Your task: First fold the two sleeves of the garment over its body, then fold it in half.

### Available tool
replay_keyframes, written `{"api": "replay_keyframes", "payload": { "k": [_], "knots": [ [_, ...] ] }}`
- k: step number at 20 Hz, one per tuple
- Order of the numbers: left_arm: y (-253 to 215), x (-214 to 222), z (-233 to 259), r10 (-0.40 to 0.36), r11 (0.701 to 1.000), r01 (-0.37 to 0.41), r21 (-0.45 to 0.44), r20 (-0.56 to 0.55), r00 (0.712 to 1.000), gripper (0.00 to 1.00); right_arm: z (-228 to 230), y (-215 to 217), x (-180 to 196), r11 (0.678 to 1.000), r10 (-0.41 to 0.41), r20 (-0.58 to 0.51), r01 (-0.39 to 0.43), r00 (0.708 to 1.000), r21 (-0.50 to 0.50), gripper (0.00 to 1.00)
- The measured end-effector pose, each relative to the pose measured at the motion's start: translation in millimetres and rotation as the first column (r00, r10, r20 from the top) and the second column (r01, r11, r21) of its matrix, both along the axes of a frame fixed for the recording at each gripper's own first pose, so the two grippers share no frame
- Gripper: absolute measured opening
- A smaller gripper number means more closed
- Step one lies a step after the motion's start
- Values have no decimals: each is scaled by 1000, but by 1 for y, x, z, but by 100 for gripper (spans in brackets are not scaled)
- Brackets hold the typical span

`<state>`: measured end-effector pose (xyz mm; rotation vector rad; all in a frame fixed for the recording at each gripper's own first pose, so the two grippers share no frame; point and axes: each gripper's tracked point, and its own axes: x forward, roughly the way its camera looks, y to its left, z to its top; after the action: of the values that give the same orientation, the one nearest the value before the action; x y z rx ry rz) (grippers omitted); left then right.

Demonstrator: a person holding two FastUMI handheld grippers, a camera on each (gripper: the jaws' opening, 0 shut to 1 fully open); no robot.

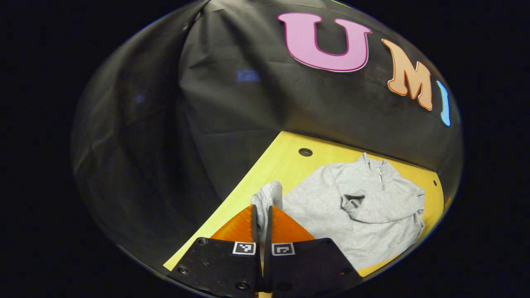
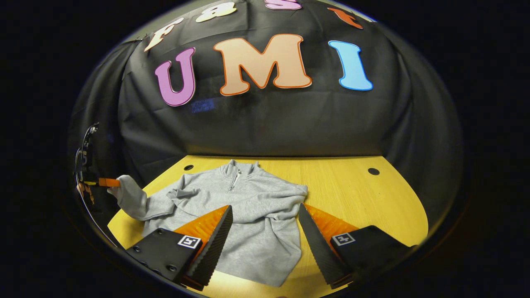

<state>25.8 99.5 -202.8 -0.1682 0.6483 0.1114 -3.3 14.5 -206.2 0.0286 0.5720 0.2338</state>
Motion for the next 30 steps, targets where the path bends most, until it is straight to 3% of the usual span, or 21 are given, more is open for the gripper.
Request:
{"api": "replay_keyframes", "payload": {
  "k": [6, 12, 30],
  "knots": [
    [-73, 47, 35, -121, 992, 122, -15, 80, 989, 0, -5, -31, -14, 999, -48, -22, 48, 999, -2, 99],
    [-157, 80, 72, -257, 965, 262, -13, 156, 954, 0, -4, -49, -24, 998, -70, -21, 70, 997, -7, 99],
    [-370, 80, 82, -521, 843, 536, -43, 179, 835, 0, -8, -132, -68, 981, -192, -55, 191, 980, -26, 98]
  ]
}}
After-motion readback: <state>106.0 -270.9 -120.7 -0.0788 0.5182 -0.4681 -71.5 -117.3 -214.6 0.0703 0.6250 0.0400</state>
